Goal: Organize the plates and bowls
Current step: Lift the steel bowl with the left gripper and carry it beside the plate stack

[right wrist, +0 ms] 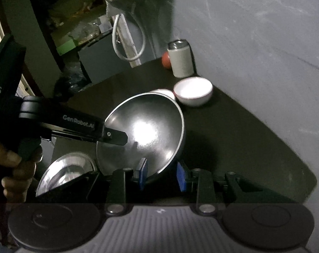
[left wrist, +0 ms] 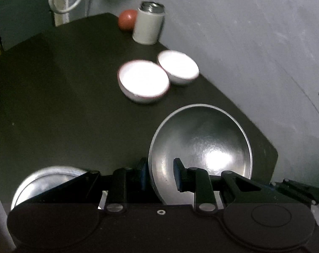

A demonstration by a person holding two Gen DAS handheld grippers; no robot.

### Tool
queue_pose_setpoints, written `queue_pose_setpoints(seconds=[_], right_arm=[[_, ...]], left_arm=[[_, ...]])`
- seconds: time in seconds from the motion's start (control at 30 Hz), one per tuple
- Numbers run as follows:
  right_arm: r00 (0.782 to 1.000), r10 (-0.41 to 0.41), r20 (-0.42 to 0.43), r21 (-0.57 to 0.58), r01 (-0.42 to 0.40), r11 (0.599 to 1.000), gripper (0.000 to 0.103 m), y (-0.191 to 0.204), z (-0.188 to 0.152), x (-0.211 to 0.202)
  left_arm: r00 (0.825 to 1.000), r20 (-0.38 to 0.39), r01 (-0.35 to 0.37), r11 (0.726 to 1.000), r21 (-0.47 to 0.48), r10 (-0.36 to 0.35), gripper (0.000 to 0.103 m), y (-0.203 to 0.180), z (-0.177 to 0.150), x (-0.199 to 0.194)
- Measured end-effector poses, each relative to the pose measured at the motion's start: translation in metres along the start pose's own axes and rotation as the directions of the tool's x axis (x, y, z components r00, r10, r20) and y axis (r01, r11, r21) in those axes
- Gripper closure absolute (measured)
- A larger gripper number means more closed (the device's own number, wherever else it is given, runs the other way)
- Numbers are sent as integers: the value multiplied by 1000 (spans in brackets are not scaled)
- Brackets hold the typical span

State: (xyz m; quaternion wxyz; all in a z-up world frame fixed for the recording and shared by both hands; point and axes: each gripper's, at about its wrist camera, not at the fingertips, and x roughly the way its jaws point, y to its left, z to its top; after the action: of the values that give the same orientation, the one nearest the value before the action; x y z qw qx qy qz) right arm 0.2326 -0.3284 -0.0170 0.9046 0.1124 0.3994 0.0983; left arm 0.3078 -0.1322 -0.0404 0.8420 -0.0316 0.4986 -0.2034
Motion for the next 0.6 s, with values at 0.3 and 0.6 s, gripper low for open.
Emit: queue_pose_setpoints(seconds=[0.3,0.6], right_arm=[[998,-7,-56,7,8,1000,69,-7,-19,-12],[994,15,-107,-30,-18,999,69,-9,-17,-3]], left_arm=[[999,-48,-7,1000,8,7,76,-5,-18,2],[997,-59,-42,999,-1,42,76,-6,-17,7]])
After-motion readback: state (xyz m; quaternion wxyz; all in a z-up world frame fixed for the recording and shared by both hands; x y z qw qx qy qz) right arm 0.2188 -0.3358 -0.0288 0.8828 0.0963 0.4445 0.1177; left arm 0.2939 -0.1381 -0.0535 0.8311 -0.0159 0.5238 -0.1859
